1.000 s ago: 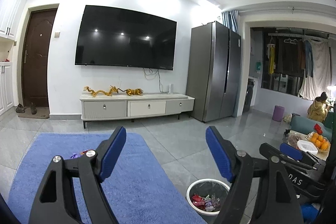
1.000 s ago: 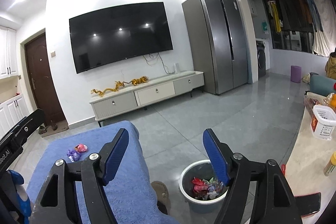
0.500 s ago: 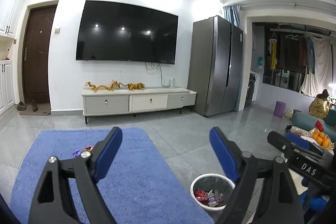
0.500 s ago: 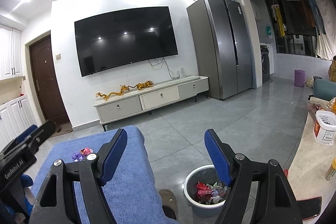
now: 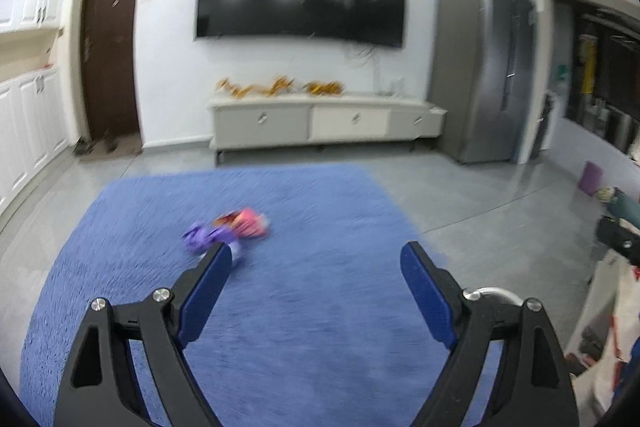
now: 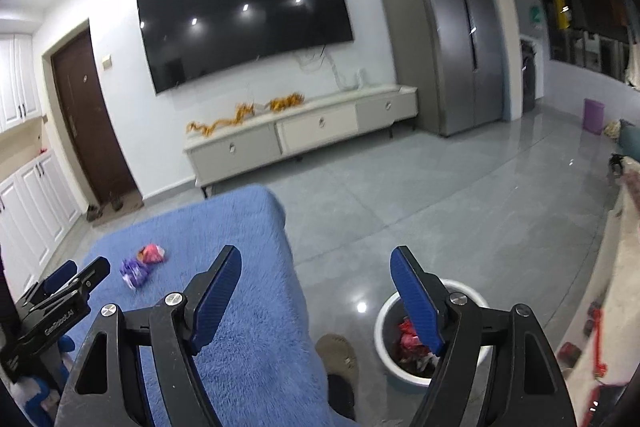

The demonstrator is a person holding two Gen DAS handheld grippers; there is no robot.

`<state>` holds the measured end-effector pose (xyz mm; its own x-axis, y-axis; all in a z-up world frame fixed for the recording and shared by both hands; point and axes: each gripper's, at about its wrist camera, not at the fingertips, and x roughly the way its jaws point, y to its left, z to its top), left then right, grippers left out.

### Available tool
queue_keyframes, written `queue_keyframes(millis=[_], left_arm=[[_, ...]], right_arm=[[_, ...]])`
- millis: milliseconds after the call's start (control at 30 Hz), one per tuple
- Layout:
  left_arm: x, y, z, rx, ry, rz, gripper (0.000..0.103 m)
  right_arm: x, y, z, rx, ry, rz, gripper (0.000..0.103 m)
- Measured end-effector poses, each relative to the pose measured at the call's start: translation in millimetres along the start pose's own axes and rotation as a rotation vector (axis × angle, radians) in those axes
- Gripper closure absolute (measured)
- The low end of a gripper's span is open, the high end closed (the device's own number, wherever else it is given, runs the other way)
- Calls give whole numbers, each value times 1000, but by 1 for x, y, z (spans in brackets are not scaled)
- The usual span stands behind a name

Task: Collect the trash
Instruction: 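Move both open tools back over the last wrappers on the rug, then grasp the purple wrapper with the left tool while the right tool grasps the pink chip bag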

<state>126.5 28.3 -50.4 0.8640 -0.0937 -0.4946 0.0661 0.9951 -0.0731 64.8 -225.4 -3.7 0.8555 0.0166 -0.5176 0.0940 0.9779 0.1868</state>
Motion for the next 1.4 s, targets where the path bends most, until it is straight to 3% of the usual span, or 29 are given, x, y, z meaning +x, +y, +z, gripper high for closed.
queue_keyframes(millis=[267, 433, 600, 667, 800, 900, 1033, 1133, 1267, 1400], left_arm=[[86, 75, -7, -98, 128, 142, 17], [125, 95, -3, -118, 183, 143, 17], [153, 114, -8, -187, 272, 85, 18], [155, 124, -10, -236, 280, 68, 19], [154, 141, -16, -301, 282, 63, 33], [144, 147, -20, -299, 263, 107, 41], [137, 169, -31, -346, 246, 152, 42], [135, 181, -37, -388, 232, 134, 42], [135, 178, -37, -361, 225, 144, 42], [134, 185, -41, -387, 226, 121, 42]], right_arm=[[102, 58, 5, -83, 128, 143, 28], [153, 100, 6, -128, 186, 245, 28], [193, 138, 6, -163, 225, 336, 28], [204, 150, 6, -176, 239, 373, 28], [230, 182, 8, -212, 278, 458, 28], [242, 204, 7, -255, 297, 511, 28], [251, 230, 1, -349, 318, 561, 28], [256, 249, -4, -435, 329, 591, 25], [262, 269, -12, -571, 341, 629, 24], [272, 277, -17, -634, 361, 617, 24]])
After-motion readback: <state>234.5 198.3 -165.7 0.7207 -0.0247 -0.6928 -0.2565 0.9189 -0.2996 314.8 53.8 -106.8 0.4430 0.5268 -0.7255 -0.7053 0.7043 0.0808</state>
